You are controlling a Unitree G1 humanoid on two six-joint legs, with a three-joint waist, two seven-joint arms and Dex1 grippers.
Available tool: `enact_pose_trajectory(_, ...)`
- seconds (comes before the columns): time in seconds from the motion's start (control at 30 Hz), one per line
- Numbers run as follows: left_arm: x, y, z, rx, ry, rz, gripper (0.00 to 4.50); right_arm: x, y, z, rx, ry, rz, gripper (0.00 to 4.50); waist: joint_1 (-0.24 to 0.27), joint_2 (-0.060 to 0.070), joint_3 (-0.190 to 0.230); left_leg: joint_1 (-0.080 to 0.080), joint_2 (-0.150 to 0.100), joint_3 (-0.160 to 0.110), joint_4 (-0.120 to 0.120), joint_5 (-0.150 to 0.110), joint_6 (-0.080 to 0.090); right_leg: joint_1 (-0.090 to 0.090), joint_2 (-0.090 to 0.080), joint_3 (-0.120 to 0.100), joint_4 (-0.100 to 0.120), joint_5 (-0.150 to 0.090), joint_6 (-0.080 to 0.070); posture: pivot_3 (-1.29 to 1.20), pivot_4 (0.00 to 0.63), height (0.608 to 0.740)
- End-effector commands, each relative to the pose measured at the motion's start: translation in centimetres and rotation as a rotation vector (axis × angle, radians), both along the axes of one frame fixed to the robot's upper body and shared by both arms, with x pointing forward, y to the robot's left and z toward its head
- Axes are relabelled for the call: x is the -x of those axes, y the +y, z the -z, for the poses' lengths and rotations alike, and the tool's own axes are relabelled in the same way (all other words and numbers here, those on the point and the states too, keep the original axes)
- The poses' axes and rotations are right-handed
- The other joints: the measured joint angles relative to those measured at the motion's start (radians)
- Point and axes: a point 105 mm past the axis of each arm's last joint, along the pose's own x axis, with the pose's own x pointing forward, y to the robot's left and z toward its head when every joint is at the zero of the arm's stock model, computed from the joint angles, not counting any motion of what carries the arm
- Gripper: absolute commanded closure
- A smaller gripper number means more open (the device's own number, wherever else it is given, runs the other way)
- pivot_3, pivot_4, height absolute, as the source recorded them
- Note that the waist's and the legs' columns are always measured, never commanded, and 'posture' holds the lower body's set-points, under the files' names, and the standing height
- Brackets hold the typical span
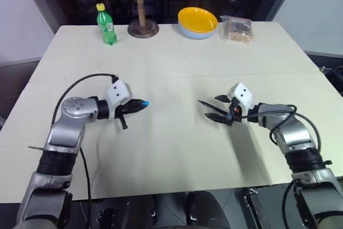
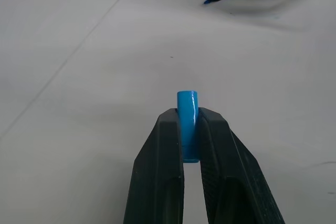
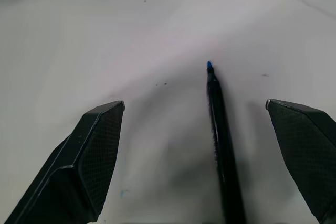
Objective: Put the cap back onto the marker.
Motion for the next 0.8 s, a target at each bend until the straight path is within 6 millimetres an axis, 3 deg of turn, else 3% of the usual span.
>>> enact_pose_trajectory(0.03,0.4,0.0,-1.7,0.011,-0.049,-0.001,4.43,-0.6,-0.3,-0.5,0.01,-0.027,-0.009,0.0,-0.002,0.0,0.0,0.0,0.0,0.0,0.0,0.0,0.0,0.0,0.0,0.0,0.0,0.0,0.0,0.0,0.15,0.74)
enact_pose_trajectory(0.53,0.9,0.2,-1.9,0.002,-0.054,-0.014,4.43,-1.6,-2.0,1.5,0.045,0.04,0.013,0.0,-0.005,0.0,0.0,0.001,0.0,0.001,0.0,0.0,0.0,0.0,0.0,0.0,0.0,0.0,0.0,0.0,0.15,0.74)
enact_pose_trajectory(0.63,1.2,0.2,-1.9,-0.004,-0.051,-0.003,4.5,-1.7,-2.2,1.7,0.054,0.05,0.011,0.85,-0.006,0.0,0.0,0.002,0.0,0.001,0.0,0.0,0.0,0.002,0.0,0.0,0.0,0.0,0.0,0.0,0.15,0.74)
enact_pose_trajectory(0.8,2.0,0.8,-1.9,-0.038,-0.044,0.021,4.5,-1.9,-2.5,2.1,0.065,0.062,0.007,3.44,-0.006,0.0,0.0,0.003,0.0,0.0,0.0,0.0,0.0,0.002,0.0,0.0,0.0,0.0,0.0,0.0,0.15,0.74)
